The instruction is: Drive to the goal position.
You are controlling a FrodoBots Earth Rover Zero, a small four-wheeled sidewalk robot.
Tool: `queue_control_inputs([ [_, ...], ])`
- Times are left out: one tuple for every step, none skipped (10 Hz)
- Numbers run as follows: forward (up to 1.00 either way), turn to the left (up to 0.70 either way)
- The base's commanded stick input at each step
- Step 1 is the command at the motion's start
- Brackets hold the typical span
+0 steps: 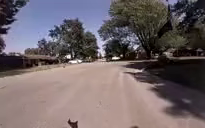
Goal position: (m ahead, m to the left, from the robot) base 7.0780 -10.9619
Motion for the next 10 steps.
queue_control_inputs([
  [0.50, 0.00],
  [0.50, 0.00],
  [0.50, 0.00],
  [0.50, 0.00],
  [0.50, 0.00],
  [0.50, 0.00],
  [0.50, 0.00],
  [0.50, 0.00],
  [0.50, 0.00],
  [0.50, 0.00],
])
